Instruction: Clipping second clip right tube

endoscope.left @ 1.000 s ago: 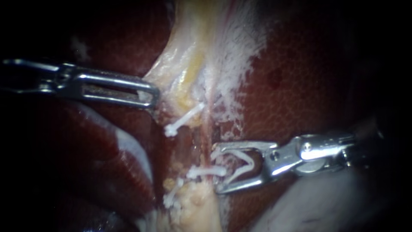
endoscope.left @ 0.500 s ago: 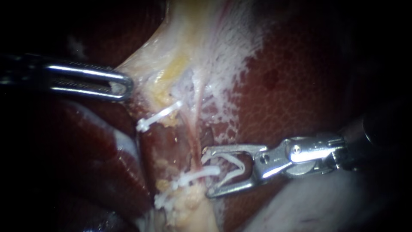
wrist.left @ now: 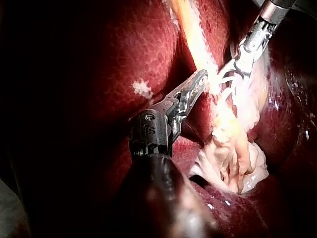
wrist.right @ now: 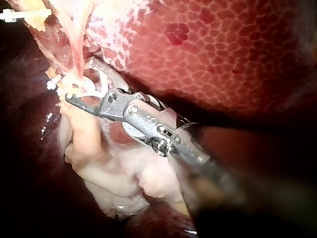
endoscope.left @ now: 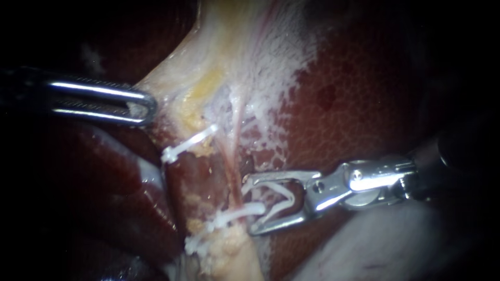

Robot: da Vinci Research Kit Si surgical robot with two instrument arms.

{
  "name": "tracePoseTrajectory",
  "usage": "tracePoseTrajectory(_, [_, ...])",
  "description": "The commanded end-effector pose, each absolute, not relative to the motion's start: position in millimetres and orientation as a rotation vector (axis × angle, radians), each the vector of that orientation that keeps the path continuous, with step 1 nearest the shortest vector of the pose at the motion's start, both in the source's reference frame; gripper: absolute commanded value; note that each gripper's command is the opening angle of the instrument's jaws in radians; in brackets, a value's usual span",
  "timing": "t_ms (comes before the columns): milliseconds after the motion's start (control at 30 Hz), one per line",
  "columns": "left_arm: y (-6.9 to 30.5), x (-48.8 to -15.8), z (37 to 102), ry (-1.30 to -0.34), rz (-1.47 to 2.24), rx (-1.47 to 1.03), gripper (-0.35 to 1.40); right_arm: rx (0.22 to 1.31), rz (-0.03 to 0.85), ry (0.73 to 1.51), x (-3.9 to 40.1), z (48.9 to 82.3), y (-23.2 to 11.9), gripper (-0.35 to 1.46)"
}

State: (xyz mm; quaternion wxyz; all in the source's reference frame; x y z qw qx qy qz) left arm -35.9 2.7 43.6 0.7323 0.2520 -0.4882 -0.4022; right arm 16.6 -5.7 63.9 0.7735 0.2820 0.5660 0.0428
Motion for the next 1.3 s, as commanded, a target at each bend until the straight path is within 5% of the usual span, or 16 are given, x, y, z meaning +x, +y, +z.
tracePoseTrajectory(33, [2.7, -36.0, 43.6, -1.074, -0.886, 0.554, -0.16, 0.614, 0.098, 1.224, 16.8, 63.8, -5.8, 0.6])
tracePoseTrajectory(867, [2.8, -36.3, 43.7, -1.073, -0.887, 0.553, -0.16, 0.767, 0.16, 1.184, 18.5, 62.4, -6.7, 0.48])
tracePoseTrajectory(1000, [2.7, -36.3, 43.7, -1.073, -0.887, 0.552, -0.16, 0.803, 0.255, 1.152, 18.0, 62.5, -6.4, 0.27])
tracePoseTrajectory(1167, [2.8, -36.3, 43.7, -1.073, -0.887, 0.553, -0.16, 0.799, 0.314, 1.141, 17.6, 62.9, -5.1, -0.23])
tracePoseTrajectory(1300, [2.8, -36.3, 43.8, -1.073, -0.887, 0.553, -0.16, 0.816, 0.339, 1.131, 17.2, 63.2, -4.8, -0.34])
